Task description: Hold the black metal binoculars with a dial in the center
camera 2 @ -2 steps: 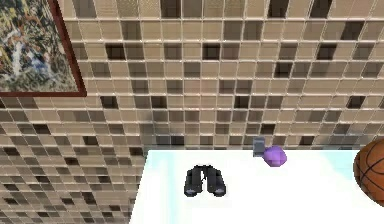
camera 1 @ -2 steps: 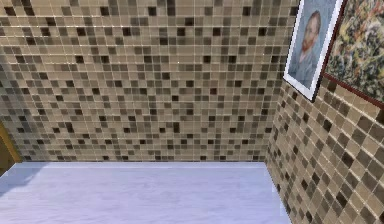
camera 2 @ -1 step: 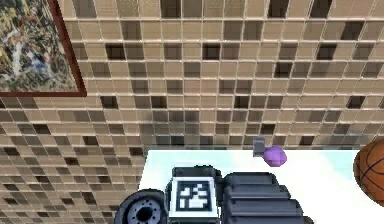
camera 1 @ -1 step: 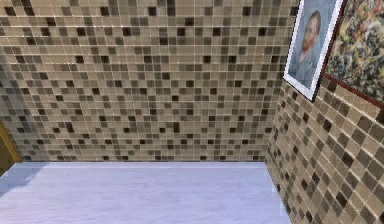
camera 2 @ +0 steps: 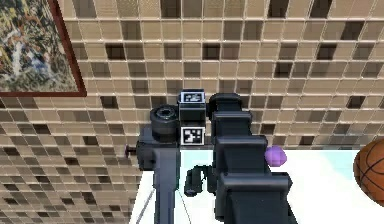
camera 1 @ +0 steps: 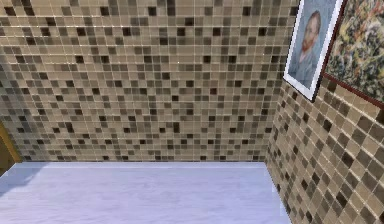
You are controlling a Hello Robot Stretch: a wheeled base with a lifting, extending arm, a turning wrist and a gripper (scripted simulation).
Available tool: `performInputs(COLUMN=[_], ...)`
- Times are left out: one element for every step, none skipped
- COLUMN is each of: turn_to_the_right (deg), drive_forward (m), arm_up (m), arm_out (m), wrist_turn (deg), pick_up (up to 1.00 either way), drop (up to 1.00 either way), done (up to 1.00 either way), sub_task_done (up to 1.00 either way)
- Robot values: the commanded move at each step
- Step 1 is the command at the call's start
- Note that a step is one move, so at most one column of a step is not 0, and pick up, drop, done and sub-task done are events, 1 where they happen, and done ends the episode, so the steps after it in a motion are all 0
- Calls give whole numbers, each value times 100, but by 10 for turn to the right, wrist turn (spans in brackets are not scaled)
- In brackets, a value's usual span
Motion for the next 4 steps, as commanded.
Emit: performInputs(turn_to_the_right=[0, 0, 0, 0], drive_forward=[0, 0, 0, 0], arm_up=[0, 0, 0, 0], arm_out=[0, 0, 0, 0], wrist_turn=[450, 450, 450, 450], pick_up=[0, 0, 0, 0], drop=[0, 0, 0, 0], done=[0, 0, 0, 0], sub_task_done=[0, 0, 0, 0])
